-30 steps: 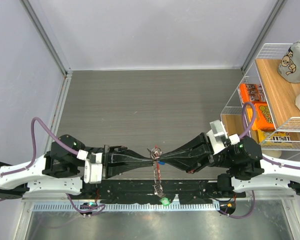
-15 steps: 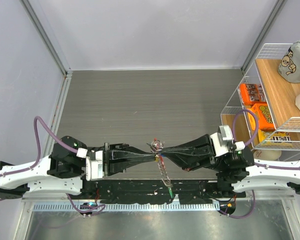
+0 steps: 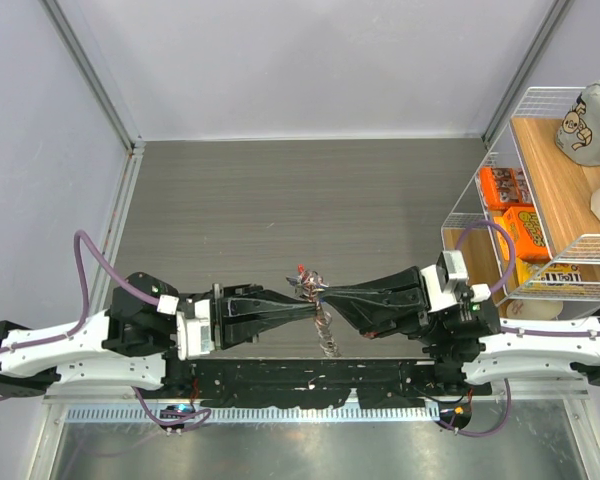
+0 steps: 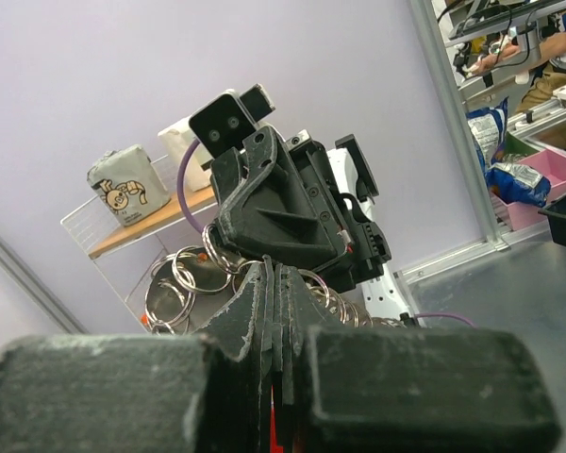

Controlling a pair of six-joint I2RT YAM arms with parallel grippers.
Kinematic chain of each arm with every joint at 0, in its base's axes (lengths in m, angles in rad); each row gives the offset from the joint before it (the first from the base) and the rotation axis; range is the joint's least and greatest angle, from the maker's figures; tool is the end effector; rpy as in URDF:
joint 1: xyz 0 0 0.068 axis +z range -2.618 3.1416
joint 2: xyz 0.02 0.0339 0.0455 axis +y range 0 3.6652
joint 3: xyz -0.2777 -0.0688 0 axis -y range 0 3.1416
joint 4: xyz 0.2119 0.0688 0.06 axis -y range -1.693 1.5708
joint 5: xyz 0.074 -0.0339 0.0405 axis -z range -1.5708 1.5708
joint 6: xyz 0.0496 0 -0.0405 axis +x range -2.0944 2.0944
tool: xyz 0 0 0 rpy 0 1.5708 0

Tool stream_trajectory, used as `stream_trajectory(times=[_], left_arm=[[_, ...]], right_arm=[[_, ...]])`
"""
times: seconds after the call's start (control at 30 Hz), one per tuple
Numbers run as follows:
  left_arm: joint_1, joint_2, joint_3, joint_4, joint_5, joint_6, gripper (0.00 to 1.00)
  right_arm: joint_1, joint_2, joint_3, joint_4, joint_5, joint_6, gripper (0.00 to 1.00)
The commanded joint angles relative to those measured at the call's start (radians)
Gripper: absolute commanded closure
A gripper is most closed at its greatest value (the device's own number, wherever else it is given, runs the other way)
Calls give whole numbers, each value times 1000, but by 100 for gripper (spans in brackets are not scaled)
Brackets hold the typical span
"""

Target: Put the keys on the keyring

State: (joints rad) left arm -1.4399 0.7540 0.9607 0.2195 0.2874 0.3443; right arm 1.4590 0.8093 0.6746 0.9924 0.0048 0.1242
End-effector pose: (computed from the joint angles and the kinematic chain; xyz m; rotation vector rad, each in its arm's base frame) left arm 0.0022 -0.1241 0.4561 1.1107 0.5472 -1.1259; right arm 0.0144 0.1265 0.4390 -0.4850 0.6237 1.5079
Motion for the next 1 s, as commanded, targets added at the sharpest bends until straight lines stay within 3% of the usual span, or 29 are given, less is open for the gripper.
stream_trajectory(times=[0.0, 0.17, 0.27, 0.37, 0.57, 0.77, 0.97], left_arm=[[-4, -21, -7, 9, -7, -1, 97], [-4, -73, -23, -16, -69, -8, 69], [-5, -122, -59, -11, -134, -22, 58], [-4, -179, -94, -9, -178, -47, 41], [-4, -263, -143, -89, -278, -122, 36], [-4, -332, -177, -216, -450, -194, 34], [-4, -354, -189, -362, -586, -257, 34]], right_arm=[[6, -54, 17, 52, 38, -40, 95], [6, -94, 43, -86, 52, -61, 94], [6, -116, 98, -291, 118, -64, 94], [6, -133, 123, -456, 176, -75, 95], [6, -186, 91, -671, 362, -118, 95], [4, -208, -29, -738, 647, -192, 95], [1, -128, -72, -787, 825, -183, 95]])
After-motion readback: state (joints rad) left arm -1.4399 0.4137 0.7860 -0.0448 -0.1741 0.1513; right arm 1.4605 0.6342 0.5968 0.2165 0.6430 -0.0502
